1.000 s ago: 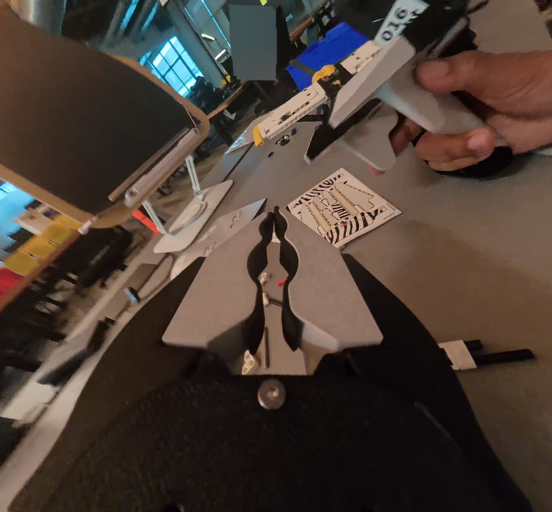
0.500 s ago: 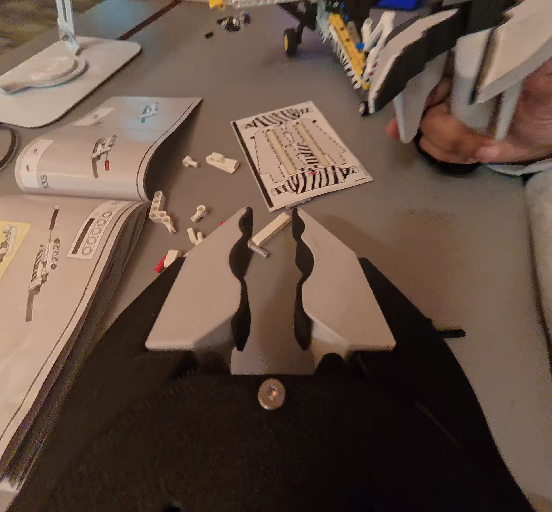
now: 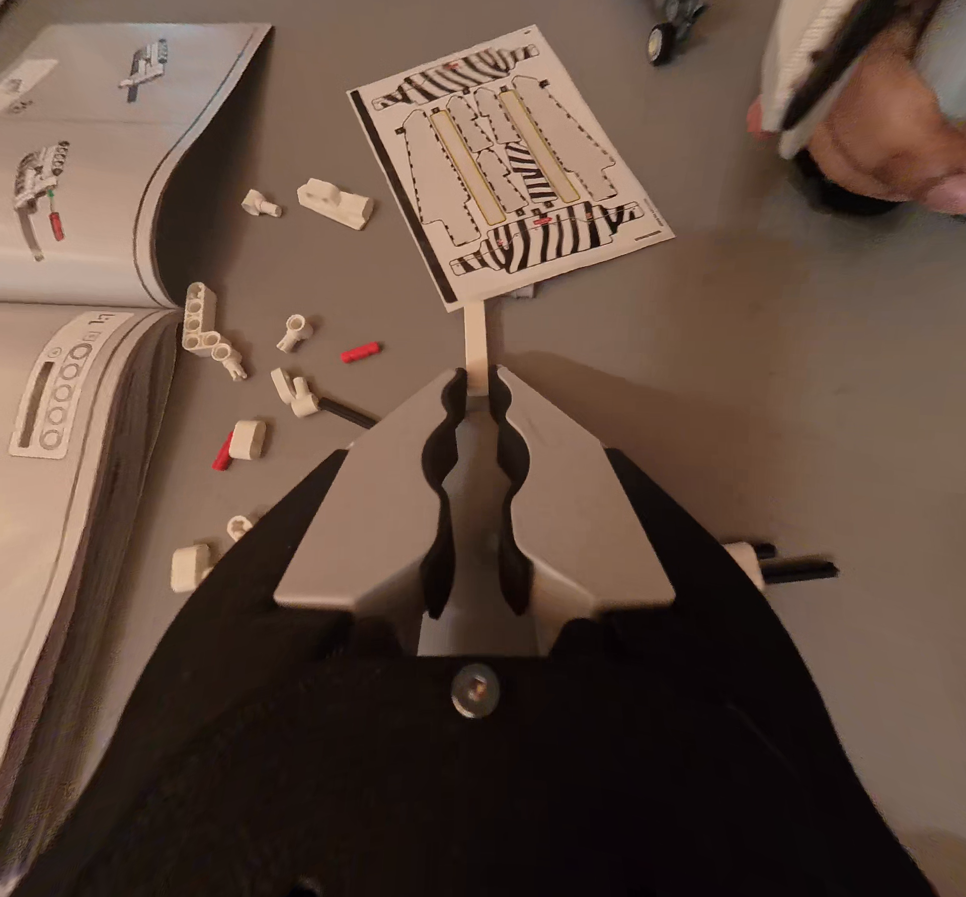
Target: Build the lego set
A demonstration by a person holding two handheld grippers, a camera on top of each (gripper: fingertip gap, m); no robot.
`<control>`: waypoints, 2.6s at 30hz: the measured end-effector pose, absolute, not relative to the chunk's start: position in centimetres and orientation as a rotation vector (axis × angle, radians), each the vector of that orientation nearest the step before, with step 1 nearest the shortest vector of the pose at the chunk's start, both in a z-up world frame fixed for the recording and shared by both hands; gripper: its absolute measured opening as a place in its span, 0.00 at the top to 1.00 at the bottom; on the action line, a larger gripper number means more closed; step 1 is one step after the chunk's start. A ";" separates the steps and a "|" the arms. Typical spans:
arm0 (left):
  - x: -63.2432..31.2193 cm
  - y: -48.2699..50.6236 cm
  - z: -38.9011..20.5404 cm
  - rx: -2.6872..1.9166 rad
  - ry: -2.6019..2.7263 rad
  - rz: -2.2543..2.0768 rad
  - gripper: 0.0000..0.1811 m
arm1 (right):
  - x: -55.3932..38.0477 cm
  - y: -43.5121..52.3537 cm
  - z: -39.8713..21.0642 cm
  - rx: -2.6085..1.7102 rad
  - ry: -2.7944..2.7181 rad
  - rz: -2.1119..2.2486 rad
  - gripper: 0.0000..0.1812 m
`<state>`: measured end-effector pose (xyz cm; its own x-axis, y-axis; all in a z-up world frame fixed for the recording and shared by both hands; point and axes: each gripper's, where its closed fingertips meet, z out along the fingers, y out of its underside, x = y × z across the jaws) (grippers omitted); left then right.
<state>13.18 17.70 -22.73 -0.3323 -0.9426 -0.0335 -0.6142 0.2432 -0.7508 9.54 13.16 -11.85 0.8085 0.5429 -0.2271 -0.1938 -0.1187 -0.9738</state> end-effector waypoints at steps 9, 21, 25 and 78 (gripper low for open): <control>9.4 13.9 -18.8 -1.567 2.010 -1.840 0.96 | 10.0 13.4 -17.7 -1.698 -0.862 -0.385 0.85; 8.5 11.6 -20.4 -1.631 2.214 -1.831 0.96 | 8.4 12.6 -21.2 -1.790 -1.046 -0.272 0.96; 9.1 12.5 -20.2 -1.662 2.122 -1.823 0.82 | 8.8 12.5 -21.0 -1.833 -0.995 -0.201 0.97; 9.9 25.6 -13.1 -1.548 1.089 -1.806 0.79 | 8.0 11.1 -15.9 -1.794 -0.648 0.528 0.90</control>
